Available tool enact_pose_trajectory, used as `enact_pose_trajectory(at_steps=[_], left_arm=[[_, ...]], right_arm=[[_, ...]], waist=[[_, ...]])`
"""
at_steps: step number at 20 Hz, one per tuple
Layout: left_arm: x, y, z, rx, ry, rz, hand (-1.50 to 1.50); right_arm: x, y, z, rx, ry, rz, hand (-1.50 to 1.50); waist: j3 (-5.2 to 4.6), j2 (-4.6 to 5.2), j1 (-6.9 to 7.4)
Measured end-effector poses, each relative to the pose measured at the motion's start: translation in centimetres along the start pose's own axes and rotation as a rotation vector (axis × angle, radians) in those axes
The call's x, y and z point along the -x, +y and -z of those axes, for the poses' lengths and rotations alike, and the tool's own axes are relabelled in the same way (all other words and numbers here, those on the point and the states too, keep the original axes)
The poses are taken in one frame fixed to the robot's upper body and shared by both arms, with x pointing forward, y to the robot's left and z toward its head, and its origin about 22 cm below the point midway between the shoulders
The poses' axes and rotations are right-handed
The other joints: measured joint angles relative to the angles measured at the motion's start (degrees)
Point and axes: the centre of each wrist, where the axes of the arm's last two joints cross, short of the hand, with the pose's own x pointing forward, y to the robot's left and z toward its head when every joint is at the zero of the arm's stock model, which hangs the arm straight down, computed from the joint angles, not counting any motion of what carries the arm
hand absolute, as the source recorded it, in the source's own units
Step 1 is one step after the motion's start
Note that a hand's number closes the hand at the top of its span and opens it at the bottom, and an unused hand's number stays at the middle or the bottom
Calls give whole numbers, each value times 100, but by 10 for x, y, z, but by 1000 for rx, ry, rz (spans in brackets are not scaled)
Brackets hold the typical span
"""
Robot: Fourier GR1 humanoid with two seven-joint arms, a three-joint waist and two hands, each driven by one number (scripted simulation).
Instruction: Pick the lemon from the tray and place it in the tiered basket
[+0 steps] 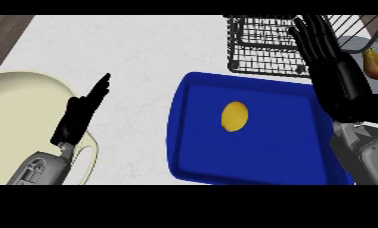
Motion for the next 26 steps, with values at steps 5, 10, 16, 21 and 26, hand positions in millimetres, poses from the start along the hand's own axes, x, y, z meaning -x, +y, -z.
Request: enact_pose_trajectory(at_steps=[5, 10, 16, 21, 26], left_arm=[[-17, -5, 2, -115, -121, -58, 0], [-33, -17, 3, -193, -225, -131, 0], [-43, -35, 1, -225, -277, -162, 0], [-42, -43, -6, -234, -282, -165, 0], [-45, -46, -5, -237, -292, -163, 0]], right_arm=[[8, -15, -18, 228, -75, 82, 150], [38, -25, -46, 572, -32, 229, -150], [62, -6, -108, 473, -74, 463, -150], [43, -18, -154, 363, -51, 284, -150], [7, -47, -169, 197, 100, -98, -150]], waist=[[40, -54, -208], [94, -103, -392], [67, -63, -327], [43, -63, -315], [5, -60, -353]])
